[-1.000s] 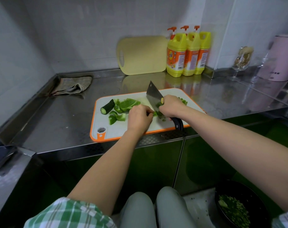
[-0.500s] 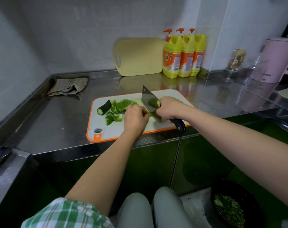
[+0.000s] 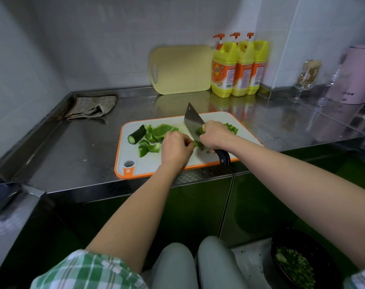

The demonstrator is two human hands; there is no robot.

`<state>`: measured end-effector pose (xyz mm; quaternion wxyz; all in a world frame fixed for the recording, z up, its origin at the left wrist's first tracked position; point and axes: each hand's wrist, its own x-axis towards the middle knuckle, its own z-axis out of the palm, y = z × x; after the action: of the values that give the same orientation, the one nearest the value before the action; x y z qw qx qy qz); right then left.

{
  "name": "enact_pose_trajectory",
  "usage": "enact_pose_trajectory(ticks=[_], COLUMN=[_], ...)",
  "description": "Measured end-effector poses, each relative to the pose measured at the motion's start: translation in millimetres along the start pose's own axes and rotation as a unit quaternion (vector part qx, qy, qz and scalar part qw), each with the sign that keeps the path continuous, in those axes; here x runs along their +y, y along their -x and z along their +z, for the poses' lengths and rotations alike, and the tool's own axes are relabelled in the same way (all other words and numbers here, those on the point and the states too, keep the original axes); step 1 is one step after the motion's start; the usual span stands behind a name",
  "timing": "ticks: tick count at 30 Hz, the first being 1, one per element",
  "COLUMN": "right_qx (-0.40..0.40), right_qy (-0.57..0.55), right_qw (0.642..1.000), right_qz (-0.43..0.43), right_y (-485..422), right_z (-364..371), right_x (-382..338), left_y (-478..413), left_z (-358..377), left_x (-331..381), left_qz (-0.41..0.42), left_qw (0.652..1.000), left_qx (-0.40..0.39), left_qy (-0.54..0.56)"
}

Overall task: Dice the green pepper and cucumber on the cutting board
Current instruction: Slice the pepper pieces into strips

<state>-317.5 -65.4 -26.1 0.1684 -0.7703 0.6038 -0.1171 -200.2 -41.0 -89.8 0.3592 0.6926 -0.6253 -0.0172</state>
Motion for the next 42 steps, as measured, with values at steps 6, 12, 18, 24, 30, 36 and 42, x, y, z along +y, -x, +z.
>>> enact_pose_trajectory(ticks=[6,12,18,24,30,36,42], right_qx=[0.013,-0.034,-0.043,-0.045,0.021,-0.039,-0.07], right_qy=[-0.051,-0.01,0.069,0.079,-0.009,-0.036,0.014], right_qw=[0.999,0.999,0.997,0.996,1.0,0.998,0.997], right_qz=[-0.01,-0.021,-0.014,-0.007,-0.005,-0.014,-0.015], right_y=[-2,10,19,12,-4,3,15], right_z=[-2,-13,-11,-8,4,-15,-15], right_x=[12,4,-6,-10,3,7,-3], left_y=[1,2,2,0,0,-1,-1], left_z=[-2,-1,-1,0,-2,0,0], left_x=[-1,-4,-4,-4,-5,-7,-7], left_qz=[0.01,0.03,0.02,-0.001,0.004,-0.016,-0.016], left_qw=[1.0,0.999,0.999,1.0,1.0,0.999,0.999], left_qx=[-0.008,-0.017,-0.005,-0.007,-0.005,-0.014,-0.011], left_qy=[0.011,-0.033,-0.034,-0.006,0.0,0.025,0.034])
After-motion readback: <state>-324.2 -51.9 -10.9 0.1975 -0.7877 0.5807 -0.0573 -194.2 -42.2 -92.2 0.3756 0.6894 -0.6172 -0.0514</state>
